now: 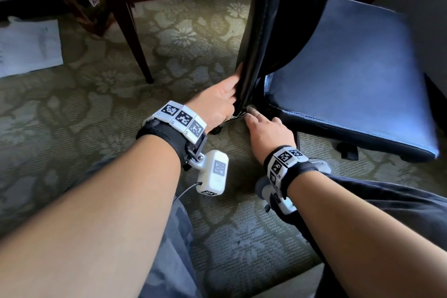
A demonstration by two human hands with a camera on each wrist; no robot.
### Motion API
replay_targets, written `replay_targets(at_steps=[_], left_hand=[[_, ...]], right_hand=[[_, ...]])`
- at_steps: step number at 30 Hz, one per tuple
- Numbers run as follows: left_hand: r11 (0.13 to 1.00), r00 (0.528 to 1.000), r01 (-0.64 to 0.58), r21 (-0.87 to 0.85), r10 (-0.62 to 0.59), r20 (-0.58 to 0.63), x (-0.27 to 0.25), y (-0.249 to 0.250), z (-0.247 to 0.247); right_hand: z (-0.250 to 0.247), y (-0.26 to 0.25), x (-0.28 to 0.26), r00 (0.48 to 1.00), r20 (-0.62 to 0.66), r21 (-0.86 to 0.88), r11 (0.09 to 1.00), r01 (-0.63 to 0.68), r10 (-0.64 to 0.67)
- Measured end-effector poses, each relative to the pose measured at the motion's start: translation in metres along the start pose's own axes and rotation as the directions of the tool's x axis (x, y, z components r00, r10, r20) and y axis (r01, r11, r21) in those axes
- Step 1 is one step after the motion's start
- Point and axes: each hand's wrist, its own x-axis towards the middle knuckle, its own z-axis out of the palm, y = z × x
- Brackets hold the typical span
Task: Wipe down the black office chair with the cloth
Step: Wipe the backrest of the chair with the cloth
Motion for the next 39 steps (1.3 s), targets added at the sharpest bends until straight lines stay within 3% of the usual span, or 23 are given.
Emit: replay_targets(at_steps=[3, 4, 9, 12, 13, 16, 18, 21, 23, 26, 29, 30, 32, 34, 39], left_hand=[[1.0, 1.0, -0.019, 0.002, 0.019, 0.025, 0.001, 0.001, 0.001], [1.0, 1.0, -0.022, 0.004, 0.022, 0.015, 0.002, 0.001, 0.001], [1.0, 1.0, -0.024, 0.019, 0.024, -0.012, 0.001, 0.001, 0.006], [0.999, 1.0, -0.022, 0.04, 0.022, -0.003, 0.001, 0.0, 0.005], [0.999, 1.0, -0.019, 0.046, 0.019, -0.003, 0.001, 0.001, 0.004], [0.999, 1.0, -0.026, 0.047, 0.025, 0.013, 0.004, 0.003, 0.001], [0.999, 0.999, -0.039, 0.022, 0.039, 0.002, 0.005, 0.004, 0.0], [0.999, 0.998, -0.047, 0.003, 0.047, 0.03, 0.008, 0.0, -0.001], [0.999, 0.999, -0.037, 0.014, 0.036, 0.03, 0.011, -0.004, 0.001], [1.0, 1.0, 0.012, -0.007, -0.012, -0.003, 0.015, -0.008, 0.0], [0.994, 0.998, 0.063, 0.093, -0.062, -0.014, 0.018, -0.016, -0.005], [0.968, 0.993, 0.119, 0.223, -0.116, -0.025, 0.014, -0.017, -0.005], [0.862, 0.97, 0.236, 0.449, -0.178, -0.167, 0.007, -0.021, -0.001], [0.861, 0.957, 0.267, 0.433, -0.183, -0.224, -0.003, -0.018, 0.005], [0.987, 0.995, 0.068, 0.144, -0.078, 0.065, -0.036, 0.012, 0.042]], right_hand=[[0.002, 0.011, -0.004, 0.984, -0.17, 0.058, 0.997, -0.047, 0.057], [0.005, 0.015, -0.004, 0.983, -0.175, 0.05, 0.997, -0.051, 0.059], [0.034, 0.017, 0.006, 1.0, -0.005, -0.011, 1.0, -0.001, 0.001], [0.044, 0.032, 0.01, 0.984, 0.08, 0.052, 0.985, -0.164, 0.159], [0.045, 0.039, 0.009, 0.983, 0.089, 0.054, 0.985, -0.164, 0.159], [0.043, 0.036, 0.006, 0.999, -0.017, 0.076, 0.996, 0.053, -0.052], [0.038, 0.022, 0.005, 0.98, -0.127, 0.073, 0.984, 0.16, -0.15], [0.025, 0.021, 0.006, 0.976, -0.209, 0.047, 0.996, 0.076, -0.064], [0.021, 0.027, 0.002, 0.998, -0.055, -0.005, 1.0, 0.018, -0.018], [0.017, 0.024, -0.011, 0.981, 0.179, -0.041, 0.996, 0.08, -0.072], [0.012, 0.022, -0.029, 0.986, 0.155, 0.167, 0.985, 0.032, -0.059], [0.006, 0.024, -0.033, 0.993, 0.107, 0.26, 0.965, 0.013, -0.042], [-0.011, 0.03, -0.043, 0.999, -0.004, 0.48, 0.877, -0.031, 0.038], [-0.03, 0.038, -0.049, 0.985, -0.083, 0.694, 0.718, -0.051, 0.149], [-0.069, 0.058, -0.075, 0.984, -0.045, 0.974, 0.227, 0.004, 0.175]])
